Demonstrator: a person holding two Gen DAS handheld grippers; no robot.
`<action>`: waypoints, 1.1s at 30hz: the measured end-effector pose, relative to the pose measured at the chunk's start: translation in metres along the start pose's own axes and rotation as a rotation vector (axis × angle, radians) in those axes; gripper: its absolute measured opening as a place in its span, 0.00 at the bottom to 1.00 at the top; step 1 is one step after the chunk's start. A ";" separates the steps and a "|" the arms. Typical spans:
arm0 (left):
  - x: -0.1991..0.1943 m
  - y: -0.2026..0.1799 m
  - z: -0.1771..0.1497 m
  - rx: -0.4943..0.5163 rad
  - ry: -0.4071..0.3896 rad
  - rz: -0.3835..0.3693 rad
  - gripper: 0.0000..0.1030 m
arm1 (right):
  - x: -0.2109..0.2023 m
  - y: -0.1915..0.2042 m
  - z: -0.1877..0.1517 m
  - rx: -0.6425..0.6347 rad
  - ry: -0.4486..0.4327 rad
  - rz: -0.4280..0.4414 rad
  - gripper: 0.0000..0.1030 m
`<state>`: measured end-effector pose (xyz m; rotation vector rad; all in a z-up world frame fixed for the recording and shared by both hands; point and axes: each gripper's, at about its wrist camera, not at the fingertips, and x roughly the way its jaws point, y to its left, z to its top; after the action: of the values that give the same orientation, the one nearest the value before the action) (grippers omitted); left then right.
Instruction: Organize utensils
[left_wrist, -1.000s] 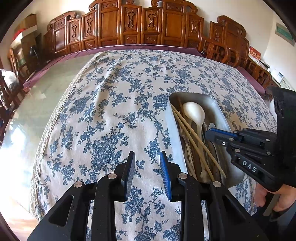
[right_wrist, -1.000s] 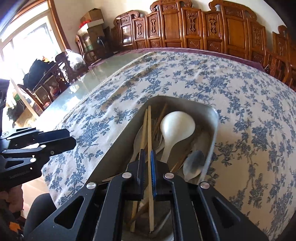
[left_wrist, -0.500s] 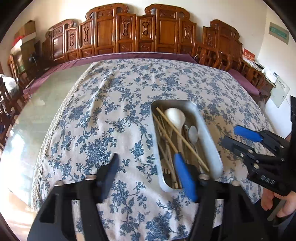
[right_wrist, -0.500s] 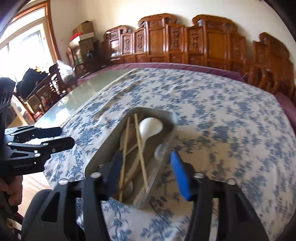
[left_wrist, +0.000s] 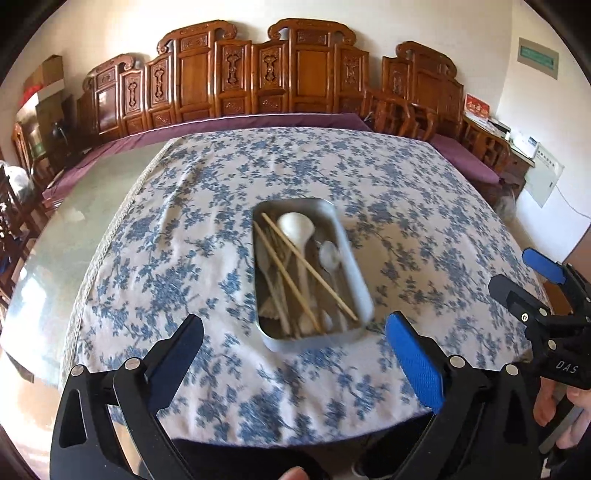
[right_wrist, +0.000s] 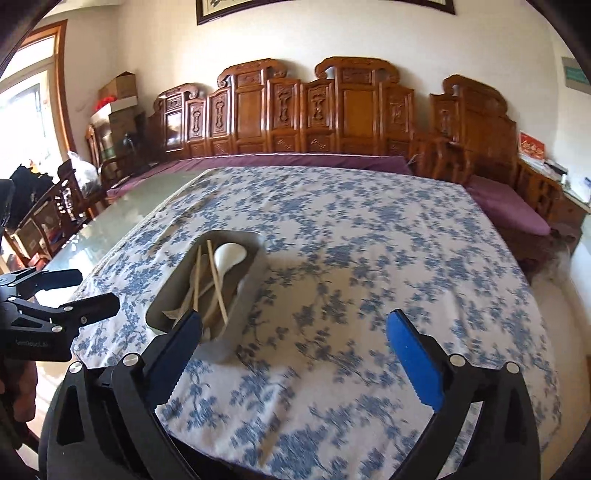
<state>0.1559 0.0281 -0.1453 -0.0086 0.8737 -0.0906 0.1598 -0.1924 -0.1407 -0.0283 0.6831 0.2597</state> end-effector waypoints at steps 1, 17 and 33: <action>-0.002 -0.004 -0.002 0.003 0.000 -0.001 0.92 | -0.005 -0.003 -0.002 0.008 -0.001 -0.002 0.98; -0.049 -0.048 -0.010 0.039 -0.069 -0.004 0.92 | -0.066 -0.029 -0.014 0.071 -0.055 -0.051 0.98; -0.146 -0.056 0.009 0.022 -0.280 0.038 0.92 | -0.154 -0.016 0.022 0.040 -0.262 -0.048 0.98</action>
<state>0.0653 -0.0156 -0.0259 0.0153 0.5929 -0.0618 0.0627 -0.2406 -0.0279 0.0274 0.4264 0.1992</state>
